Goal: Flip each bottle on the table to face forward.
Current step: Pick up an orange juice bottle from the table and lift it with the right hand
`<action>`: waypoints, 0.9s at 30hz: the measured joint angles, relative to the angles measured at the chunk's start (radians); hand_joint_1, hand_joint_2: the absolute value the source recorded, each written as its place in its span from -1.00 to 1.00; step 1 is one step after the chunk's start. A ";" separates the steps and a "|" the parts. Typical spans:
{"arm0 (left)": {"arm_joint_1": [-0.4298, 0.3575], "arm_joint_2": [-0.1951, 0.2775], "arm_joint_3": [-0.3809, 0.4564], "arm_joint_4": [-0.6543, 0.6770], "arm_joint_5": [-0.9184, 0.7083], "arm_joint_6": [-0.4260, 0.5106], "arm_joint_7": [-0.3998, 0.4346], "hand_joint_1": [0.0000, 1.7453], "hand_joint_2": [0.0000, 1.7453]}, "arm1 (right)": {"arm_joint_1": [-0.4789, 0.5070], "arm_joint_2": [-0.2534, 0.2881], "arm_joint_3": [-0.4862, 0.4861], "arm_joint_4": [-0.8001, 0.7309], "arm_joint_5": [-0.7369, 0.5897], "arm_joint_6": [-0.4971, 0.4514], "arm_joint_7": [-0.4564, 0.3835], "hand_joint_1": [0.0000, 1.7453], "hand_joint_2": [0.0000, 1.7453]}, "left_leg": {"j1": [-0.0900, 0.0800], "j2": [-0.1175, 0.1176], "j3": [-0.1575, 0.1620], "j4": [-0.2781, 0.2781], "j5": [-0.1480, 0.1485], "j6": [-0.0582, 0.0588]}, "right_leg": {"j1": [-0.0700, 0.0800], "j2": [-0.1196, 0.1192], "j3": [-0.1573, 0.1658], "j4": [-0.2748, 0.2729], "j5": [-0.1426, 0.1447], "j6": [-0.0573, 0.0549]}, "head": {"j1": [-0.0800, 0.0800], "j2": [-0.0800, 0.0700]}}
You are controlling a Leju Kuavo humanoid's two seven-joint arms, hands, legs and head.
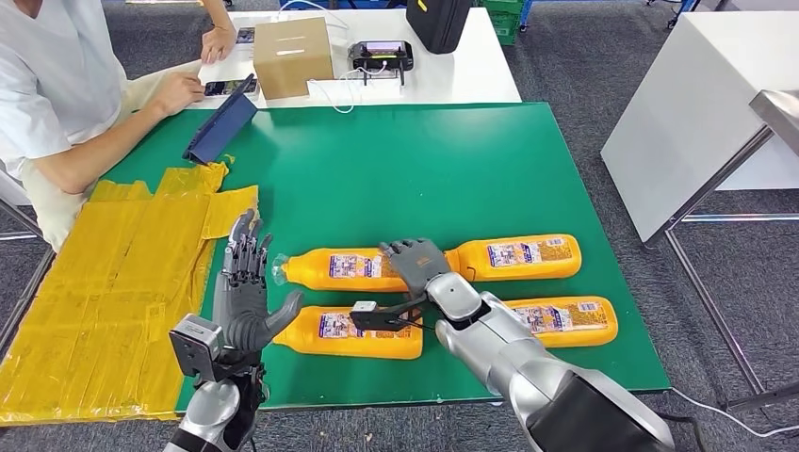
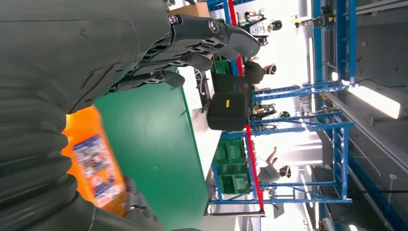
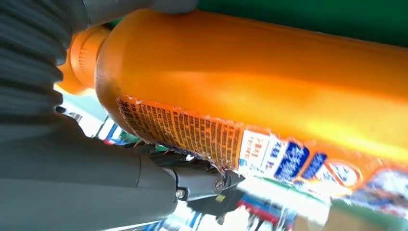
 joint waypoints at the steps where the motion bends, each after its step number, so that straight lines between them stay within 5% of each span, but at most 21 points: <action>1: 0.004 0.000 0.000 -0.001 -0.002 0.001 0.000 -1.00 1.00 | 0.006 -0.003 -0.003 0.000 0.001 -0.031 0.003 1.00 1.00 | 0.000 0.000 0.000 0.000 0.000 0.000 | 0.000 0.000 0.000 0.000 0.000 0.000 | 0.000 0.000; 7: 0.036 0.000 0.006 -0.022 -0.032 0.010 0.004 -1.00 1.00 | 0.049 -0.018 -0.048 -0.020 -0.016 -0.251 -0.003 1.00 1.00 | 0.000 0.000 -0.002 0.000 0.000 0.000 | 0.000 0.000 -0.001 0.000 0.000 0.000 | 0.000 0.000; 11: 0.086 -0.001 0.027 -0.067 -0.076 0.017 0.017 -1.00 1.00 | 0.154 -0.031 -0.189 -0.214 -0.030 -0.375 -0.083 1.00 1.00 | 0.000 -0.001 -0.004 0.000 -0.001 0.000 | 0.001 0.000 -0.003 0.000 -0.001 0.000 | 0.000 0.000; 16: 0.127 -0.003 0.045 -0.104 -0.097 0.017 0.023 -1.00 1.00 | 0.275 -0.037 -0.379 -0.475 -0.076 -0.388 -0.169 1.00 1.00 | 0.000 -0.002 -0.006 0.000 -0.001 -0.001 | 0.001 -0.001 -0.006 0.000 -0.001 0.000 | 0.000 0.000; 19: 0.141 -0.005 0.054 -0.117 -0.106 0.016 0.025 -1.00 1.00 | 0.335 -0.038 -0.448 -0.596 -0.229 -0.371 -0.274 1.00 1.00 | 0.000 -0.002 -0.007 0.000 -0.001 -0.001 | 0.000 -0.001 -0.006 0.000 -0.001 0.000 | 0.000 0.000; 23: 0.150 -0.004 0.056 -0.130 -0.118 0.016 0.024 -1.00 1.00 | 0.425 -0.039 -0.481 -0.771 -0.500 -0.264 -0.407 1.00 1.00 | 0.000 -0.003 -0.007 0.000 -0.001 -0.001 | 0.000 -0.001 -0.006 0.000 -0.001 0.000 | 0.000 0.000; 27: 0.148 -0.003 0.056 -0.146 -0.123 0.017 0.021 -1.00 1.00 | 0.500 -0.039 -0.480 -0.898 -0.620 -0.181 -0.451 1.00 1.00 | 0.000 -0.003 -0.007 0.000 -0.001 -0.001 | 0.000 -0.001 -0.006 0.000 -0.001 0.000 | 0.000 0.000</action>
